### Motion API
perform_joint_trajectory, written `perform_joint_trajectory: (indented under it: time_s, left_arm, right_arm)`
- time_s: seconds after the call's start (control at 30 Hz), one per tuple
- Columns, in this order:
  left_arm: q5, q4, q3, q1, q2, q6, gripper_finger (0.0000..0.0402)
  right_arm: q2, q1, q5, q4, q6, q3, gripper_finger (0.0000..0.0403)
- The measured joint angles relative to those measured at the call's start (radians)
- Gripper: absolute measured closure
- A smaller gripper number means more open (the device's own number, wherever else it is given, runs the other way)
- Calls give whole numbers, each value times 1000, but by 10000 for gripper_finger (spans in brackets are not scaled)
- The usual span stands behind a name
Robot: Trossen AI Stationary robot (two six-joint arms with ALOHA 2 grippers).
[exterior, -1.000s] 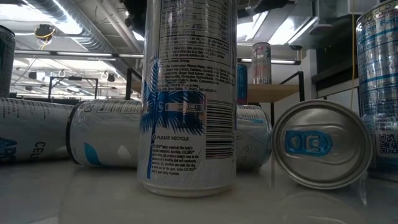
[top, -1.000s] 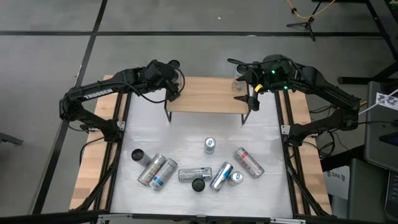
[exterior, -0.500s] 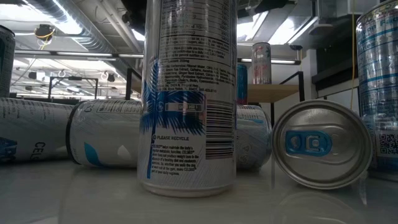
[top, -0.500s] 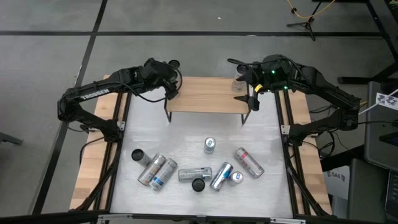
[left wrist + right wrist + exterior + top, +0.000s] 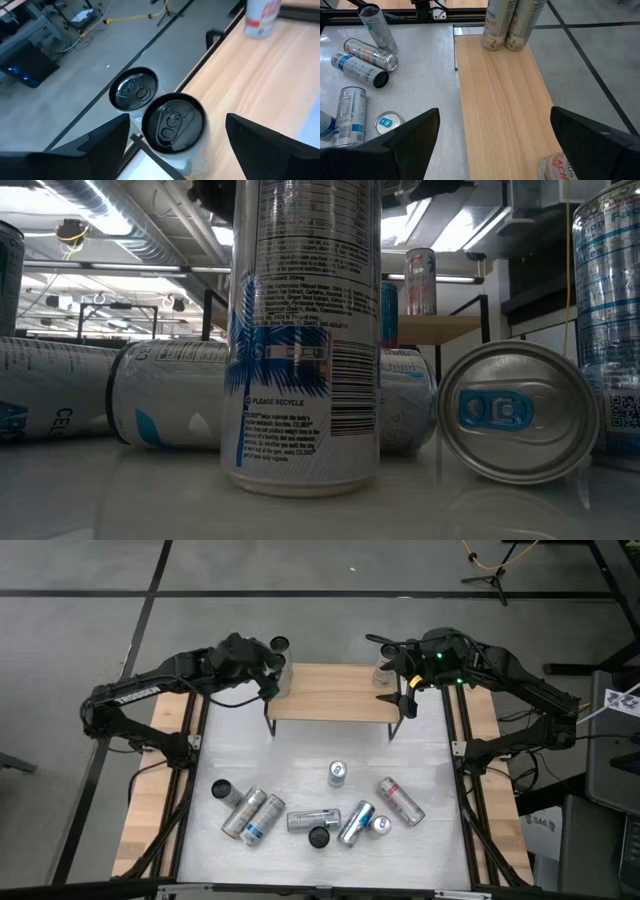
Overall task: Sort soda cans
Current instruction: Put the left white pink soda can on the shelf and align with other white pink soda cans
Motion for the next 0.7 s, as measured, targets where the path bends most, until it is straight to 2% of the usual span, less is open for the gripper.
perform_joint_trajectory:
  time_s: [0.17,0.33,0.53,0.7]
  left_arm:
    - [31,-2,0,-43,-52,-70,81]
    - [197,-3,0,-100,-89,-112,81]
    - [377,-6,0,-180,-72,-275,81]
    - [402,-9,0,-262,-37,-351,81]
  right_arm:
    - [0,0,0,0,0,0,27]
    - [0,0,0,0,0,0,27]
    - [0,0,0,0,0,0,27]
    - [0,0,0,0,1,0,27]
